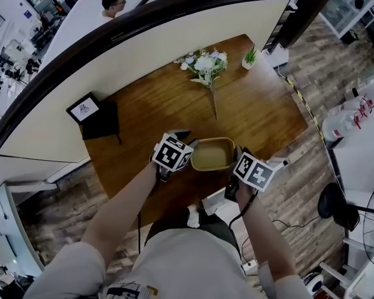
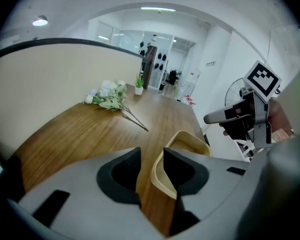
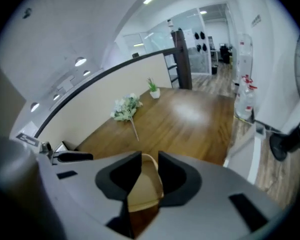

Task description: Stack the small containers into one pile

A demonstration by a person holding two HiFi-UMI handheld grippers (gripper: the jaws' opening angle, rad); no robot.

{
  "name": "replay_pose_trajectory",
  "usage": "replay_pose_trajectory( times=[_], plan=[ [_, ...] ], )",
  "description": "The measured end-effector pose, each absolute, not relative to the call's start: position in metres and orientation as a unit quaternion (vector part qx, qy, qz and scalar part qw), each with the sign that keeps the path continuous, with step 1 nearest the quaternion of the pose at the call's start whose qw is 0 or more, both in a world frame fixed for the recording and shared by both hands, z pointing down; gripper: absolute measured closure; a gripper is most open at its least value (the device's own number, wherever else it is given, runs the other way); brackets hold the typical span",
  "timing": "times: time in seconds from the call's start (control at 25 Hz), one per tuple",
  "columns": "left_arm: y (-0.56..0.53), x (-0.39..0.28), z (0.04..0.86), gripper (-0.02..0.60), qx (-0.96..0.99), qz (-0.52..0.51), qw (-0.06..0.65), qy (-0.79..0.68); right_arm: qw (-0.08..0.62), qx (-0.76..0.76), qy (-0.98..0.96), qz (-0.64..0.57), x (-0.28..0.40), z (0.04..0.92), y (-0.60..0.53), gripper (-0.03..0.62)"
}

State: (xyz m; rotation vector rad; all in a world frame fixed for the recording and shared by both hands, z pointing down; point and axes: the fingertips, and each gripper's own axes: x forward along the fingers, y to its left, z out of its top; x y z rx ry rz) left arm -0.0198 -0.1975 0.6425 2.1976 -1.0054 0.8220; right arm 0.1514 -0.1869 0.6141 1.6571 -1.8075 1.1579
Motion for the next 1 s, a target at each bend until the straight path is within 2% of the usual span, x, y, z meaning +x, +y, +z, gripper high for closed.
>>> replay_pose_trajectory(
  times=[0.08, 0.16, 0.24, 0.52, 1.0],
  plan=[
    [-0.2, -0.023, 0.622, 0.452, 0.828, 0.29, 0.279, -0.392, 0.219, 0.581, -0.689, 0.374, 0.148, 0.587, -0.196, 0.5],
    [-0.203, -0.026, 0.597, 0.465, 0.832, 0.275, 0.262, -0.404, 0.22, 0.572, -0.72, 0.325, 0.146, 0.557, -0.205, 0.563],
    [-0.206, -0.028, 0.572, 0.473, 0.838, 0.261, 0.241, -0.415, 0.214, 0.568, -0.744, 0.279, 0.145, 0.522, -0.213, 0.58],
    [-0.208, -0.033, 0.473, 0.522, 0.849, 0.22, 0.158, -0.453, 0.18, 0.53, -0.807, 0.189, 0.132, 0.416, -0.209, 0.591],
    [-0.172, -0.032, 0.322, 0.558, 0.853, 0.148, 0.03, -0.5, 0.077, 0.489, -0.867, 0.064, 0.131, 0.252, -0.16, 0.591]
  ],
)
